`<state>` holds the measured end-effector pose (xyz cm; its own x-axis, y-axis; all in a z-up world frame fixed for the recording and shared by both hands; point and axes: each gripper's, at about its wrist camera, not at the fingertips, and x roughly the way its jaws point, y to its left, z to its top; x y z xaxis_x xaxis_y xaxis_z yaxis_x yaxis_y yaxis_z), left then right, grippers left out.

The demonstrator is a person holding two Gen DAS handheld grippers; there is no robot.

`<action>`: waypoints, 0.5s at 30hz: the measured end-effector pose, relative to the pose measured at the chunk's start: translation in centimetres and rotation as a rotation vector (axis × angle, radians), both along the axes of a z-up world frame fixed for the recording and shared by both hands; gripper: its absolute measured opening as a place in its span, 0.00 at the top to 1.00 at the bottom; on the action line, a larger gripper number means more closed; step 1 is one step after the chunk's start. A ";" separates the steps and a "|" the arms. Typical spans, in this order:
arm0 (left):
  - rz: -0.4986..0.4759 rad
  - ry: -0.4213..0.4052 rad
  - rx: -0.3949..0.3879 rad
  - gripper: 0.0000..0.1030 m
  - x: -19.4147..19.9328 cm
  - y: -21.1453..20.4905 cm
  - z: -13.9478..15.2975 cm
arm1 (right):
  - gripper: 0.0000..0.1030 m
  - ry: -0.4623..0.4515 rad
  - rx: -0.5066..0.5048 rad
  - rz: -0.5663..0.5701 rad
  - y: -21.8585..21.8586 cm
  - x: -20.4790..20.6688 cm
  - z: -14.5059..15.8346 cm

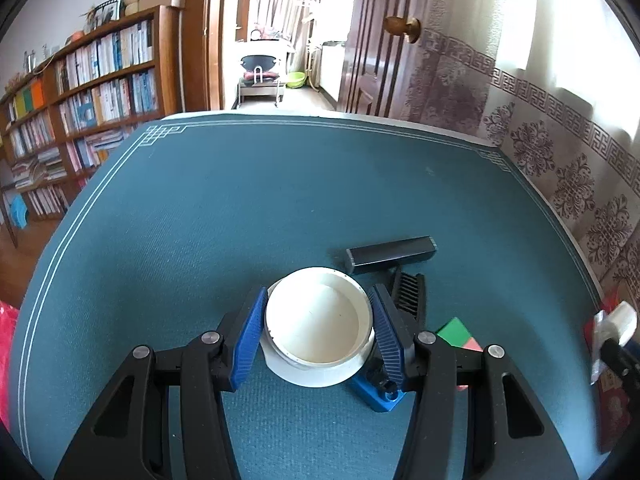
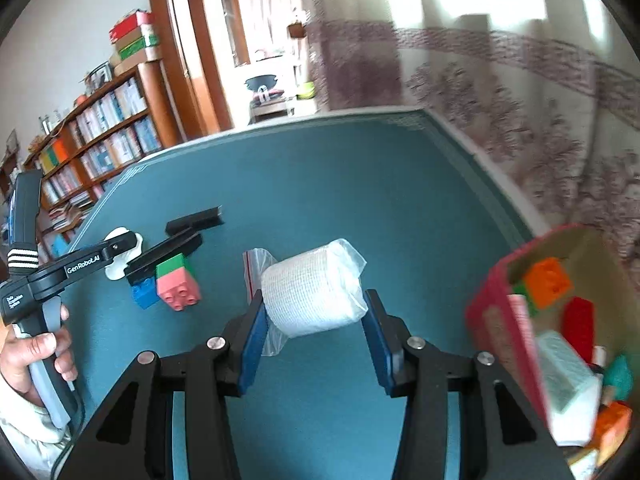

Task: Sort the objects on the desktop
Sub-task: 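Carry the white bowl and tape roll over the cardboard box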

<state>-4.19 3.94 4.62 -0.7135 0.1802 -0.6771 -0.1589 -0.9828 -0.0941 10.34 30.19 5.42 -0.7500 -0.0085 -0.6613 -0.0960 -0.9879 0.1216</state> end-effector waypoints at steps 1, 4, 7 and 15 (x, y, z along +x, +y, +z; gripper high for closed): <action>-0.001 0.004 -0.003 0.46 0.1 0.1 0.1 | 0.51 0.006 0.004 -0.010 0.3 0.4 0.2; 0.005 0.025 -0.024 0.46 0.3 0.4 0.4 | 0.51 0.020 0.013 -0.049 1.3 1.9 0.7; 0.006 0.046 -0.025 0.46 0.6 0.6 1.0 | 0.51 0.024 0.016 -0.087 2.6 3.3 0.8; 0.000 0.086 -0.046 0.46 1.9 1.2 2.1 | 0.51 0.038 0.038 -0.191 5.8 6.6 1.2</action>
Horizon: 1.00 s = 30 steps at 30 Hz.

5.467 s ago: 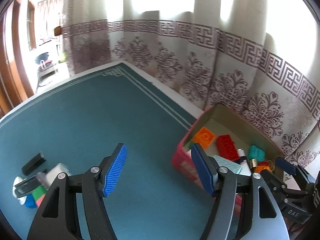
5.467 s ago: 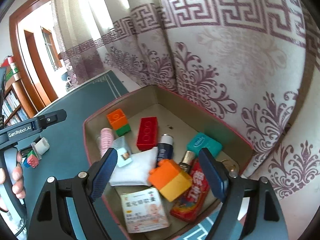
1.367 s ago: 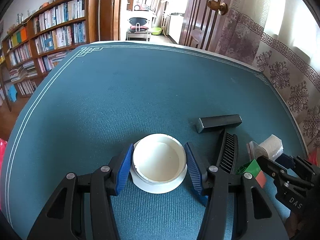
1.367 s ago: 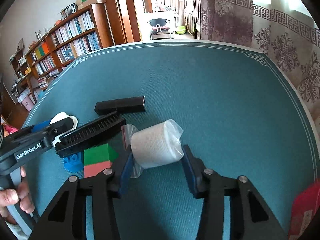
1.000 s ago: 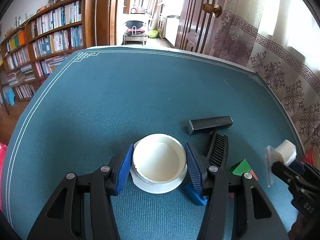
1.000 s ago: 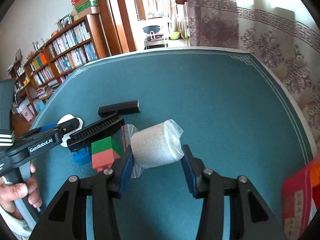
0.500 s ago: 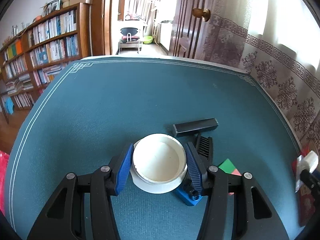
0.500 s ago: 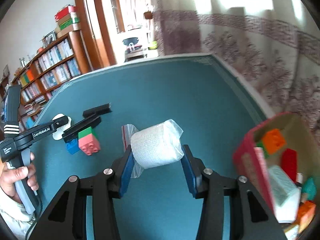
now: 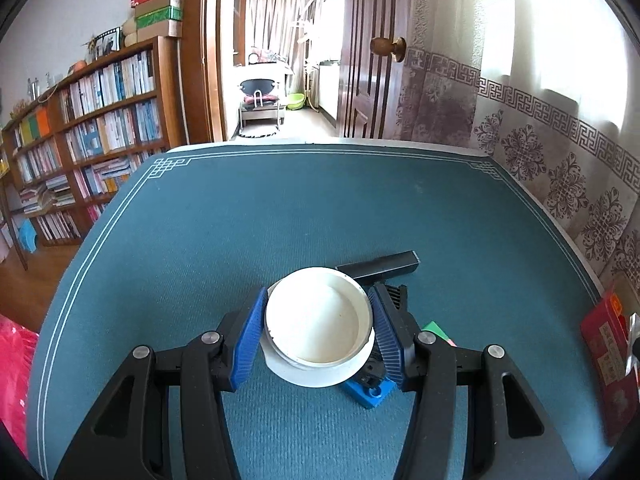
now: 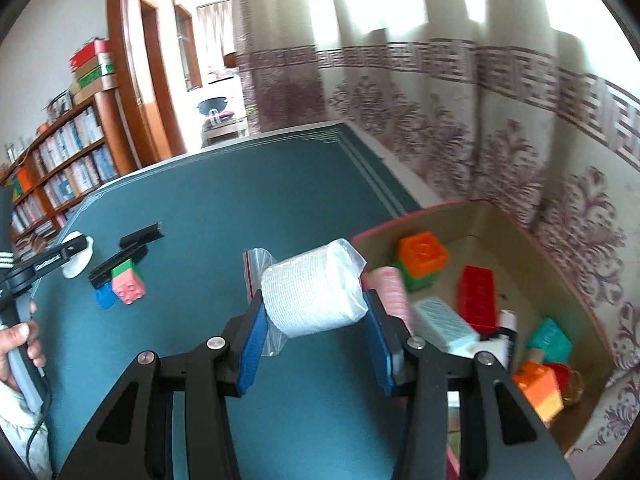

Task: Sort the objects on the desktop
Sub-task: 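Carry the white bowl and tape roll over the cardboard box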

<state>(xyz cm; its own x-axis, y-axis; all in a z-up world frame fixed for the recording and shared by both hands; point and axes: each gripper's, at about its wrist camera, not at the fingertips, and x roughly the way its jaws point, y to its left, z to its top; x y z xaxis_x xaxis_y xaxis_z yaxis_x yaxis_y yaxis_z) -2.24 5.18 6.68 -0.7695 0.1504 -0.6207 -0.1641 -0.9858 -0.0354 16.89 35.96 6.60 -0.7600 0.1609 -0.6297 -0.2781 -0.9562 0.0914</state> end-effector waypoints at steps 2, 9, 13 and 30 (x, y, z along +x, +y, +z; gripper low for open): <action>-0.008 0.007 -0.004 0.46 0.4 0.4 0.3 | 0.51 0.006 -0.003 -0.029 0.8 0.6 0.0; -0.047 0.034 -0.021 0.46 1.9 2.0 1.5 | 0.51 0.017 -0.011 -0.101 2.9 2.5 0.1; -0.078 0.051 -0.035 0.46 2.7 3.4 2.3 | 0.51 0.023 -0.022 -0.128 4.0 3.3 0.1; -0.287 0.098 -0.101 0.46 7.1 12.9 3.9 | 0.51 0.058 -0.066 -0.227 8.3 7.1 -0.2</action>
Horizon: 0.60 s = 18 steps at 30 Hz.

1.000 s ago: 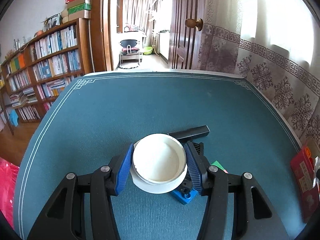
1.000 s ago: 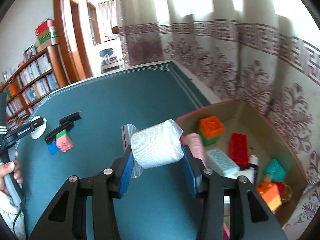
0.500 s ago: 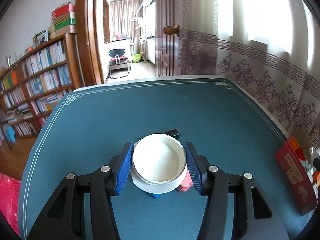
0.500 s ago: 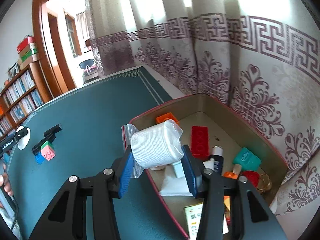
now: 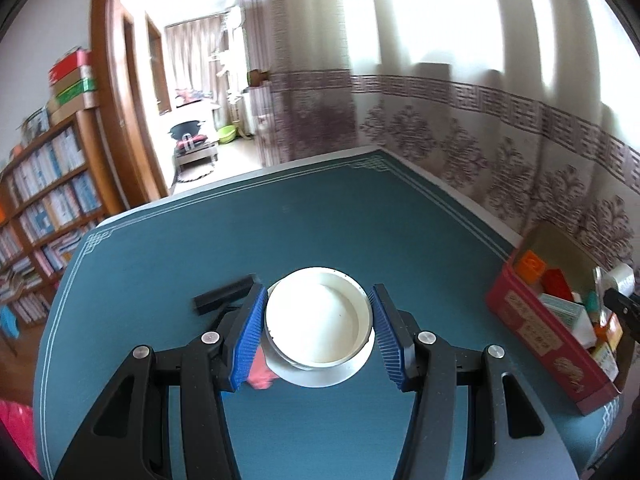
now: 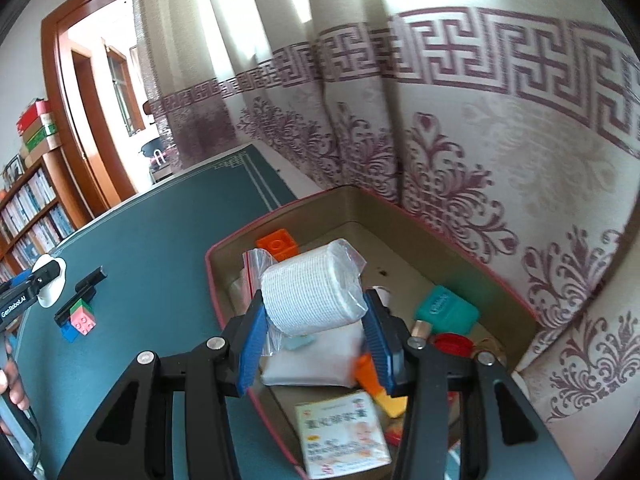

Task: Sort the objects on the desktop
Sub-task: 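Carry the white bowl and tape roll over the cardboard box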

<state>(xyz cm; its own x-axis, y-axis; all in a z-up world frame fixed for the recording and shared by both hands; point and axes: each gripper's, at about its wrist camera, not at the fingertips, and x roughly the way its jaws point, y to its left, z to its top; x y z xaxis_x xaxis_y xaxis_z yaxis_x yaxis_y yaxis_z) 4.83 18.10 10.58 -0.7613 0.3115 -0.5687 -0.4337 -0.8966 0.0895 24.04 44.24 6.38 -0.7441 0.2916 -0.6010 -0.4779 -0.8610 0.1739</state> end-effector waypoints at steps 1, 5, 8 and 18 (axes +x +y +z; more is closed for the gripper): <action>-0.014 0.001 -0.005 0.46 0.3 0.6 0.0 | 0.51 0.001 -0.002 -0.009 0.3 0.4 -0.1; -0.075 0.010 -0.028 0.46 1.6 3.1 0.2 | 0.51 -0.002 -0.015 -0.036 1.5 1.4 -0.5; -0.113 0.019 -0.041 0.46 2.6 4.8 0.4 | 0.51 -0.015 -0.020 -0.046 2.1 1.8 -0.9; -0.225 0.033 -0.093 0.46 5.1 10.1 0.3 | 0.51 -0.032 0.004 -0.032 3.8 3.2 -1.1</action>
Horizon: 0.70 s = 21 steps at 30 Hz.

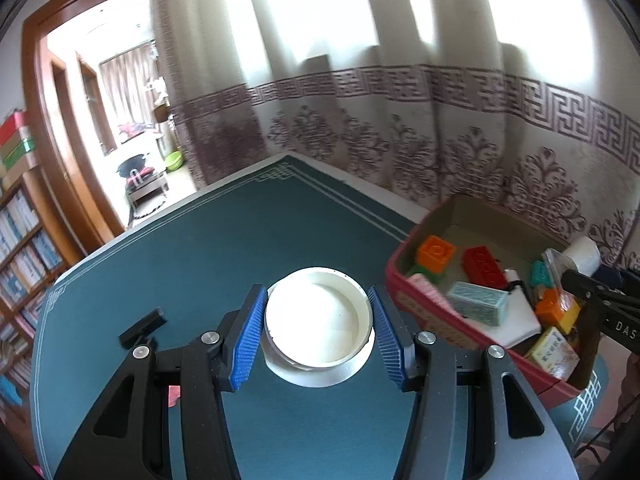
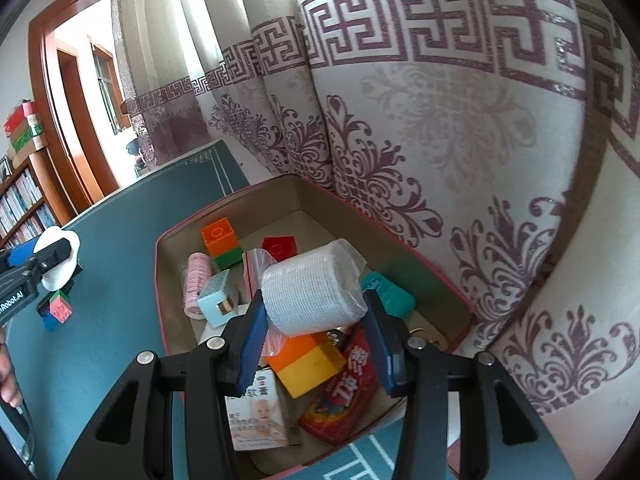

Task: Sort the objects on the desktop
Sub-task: 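Carry the white bowl and tape roll over the cardboard box, then open both grippers over the box, dropping the bowl and tape roll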

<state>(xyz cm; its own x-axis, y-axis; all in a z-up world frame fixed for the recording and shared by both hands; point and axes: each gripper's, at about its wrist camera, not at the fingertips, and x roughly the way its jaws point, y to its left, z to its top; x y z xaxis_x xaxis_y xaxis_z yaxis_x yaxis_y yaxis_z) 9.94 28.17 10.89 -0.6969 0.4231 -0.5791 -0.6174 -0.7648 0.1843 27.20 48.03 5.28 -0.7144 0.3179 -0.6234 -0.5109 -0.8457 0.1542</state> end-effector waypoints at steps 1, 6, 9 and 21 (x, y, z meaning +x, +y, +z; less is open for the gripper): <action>-0.016 0.000 -0.008 0.46 0.3 0.7 -0.1 | 0.51 0.002 -0.001 0.002 0.1 0.1 0.0; -0.072 0.002 -0.035 0.46 1.5 3.1 -0.4 | 0.51 0.019 -0.015 0.013 0.7 0.5 0.0; -0.110 -0.014 -0.041 0.46 1.7 4.8 -0.4 | 0.51 0.026 -0.024 0.023 1.0 0.5 0.0; -0.240 -0.131 -0.007 0.46 1.5 10.7 -0.4 | 0.51 0.048 -0.077 0.080 1.0 0.2 -0.1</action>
<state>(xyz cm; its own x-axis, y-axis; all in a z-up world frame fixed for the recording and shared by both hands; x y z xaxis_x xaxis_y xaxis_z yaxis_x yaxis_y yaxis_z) 11.49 38.83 10.52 -0.4959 0.5626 -0.6615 -0.7999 -0.5925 0.0956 27.43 49.06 5.21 -0.7651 0.2111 -0.6083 -0.4330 -0.8679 0.2433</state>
